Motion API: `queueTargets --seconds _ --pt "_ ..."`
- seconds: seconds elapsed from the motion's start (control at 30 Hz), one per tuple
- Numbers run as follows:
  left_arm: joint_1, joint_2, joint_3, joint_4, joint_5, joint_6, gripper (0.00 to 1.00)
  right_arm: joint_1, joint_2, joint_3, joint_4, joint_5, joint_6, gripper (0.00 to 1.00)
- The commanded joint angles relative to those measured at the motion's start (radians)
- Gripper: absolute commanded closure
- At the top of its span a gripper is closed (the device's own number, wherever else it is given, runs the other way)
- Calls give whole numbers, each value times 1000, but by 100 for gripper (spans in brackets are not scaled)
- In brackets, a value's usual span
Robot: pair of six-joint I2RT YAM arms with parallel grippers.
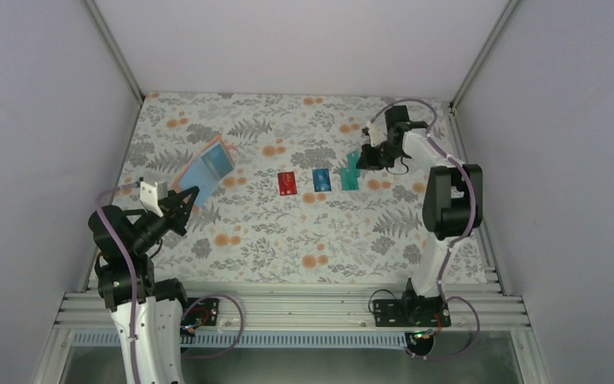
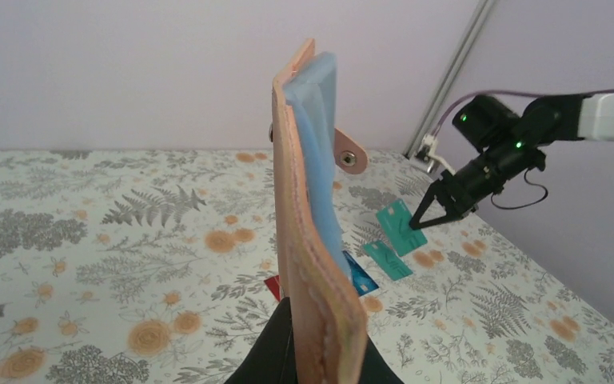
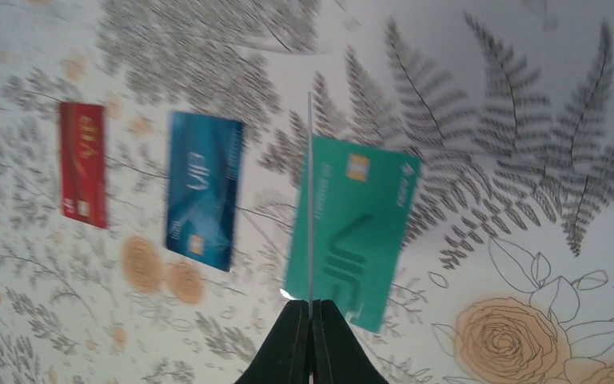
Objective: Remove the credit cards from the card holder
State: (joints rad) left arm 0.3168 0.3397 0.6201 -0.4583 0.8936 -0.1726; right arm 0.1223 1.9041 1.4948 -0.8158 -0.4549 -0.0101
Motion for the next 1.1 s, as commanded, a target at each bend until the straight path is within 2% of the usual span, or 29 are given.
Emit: queueTargets --seconds 0.0,0.23,0.63,1.07 --pt "4 -6 -9 12 -4 -18 98 -50 91 8 -67 -85 -57 96" --pt "5 -8 -19 23 0 -23 98 -95 199 44 -92 -135 -107 96" --pt "5 -2 -23 33 5 -28 98 -99 275 73 -128 91 -91 96" --pt "5 10 -16 40 11 -28 98 -98 324 79 -100 130 -95 96"
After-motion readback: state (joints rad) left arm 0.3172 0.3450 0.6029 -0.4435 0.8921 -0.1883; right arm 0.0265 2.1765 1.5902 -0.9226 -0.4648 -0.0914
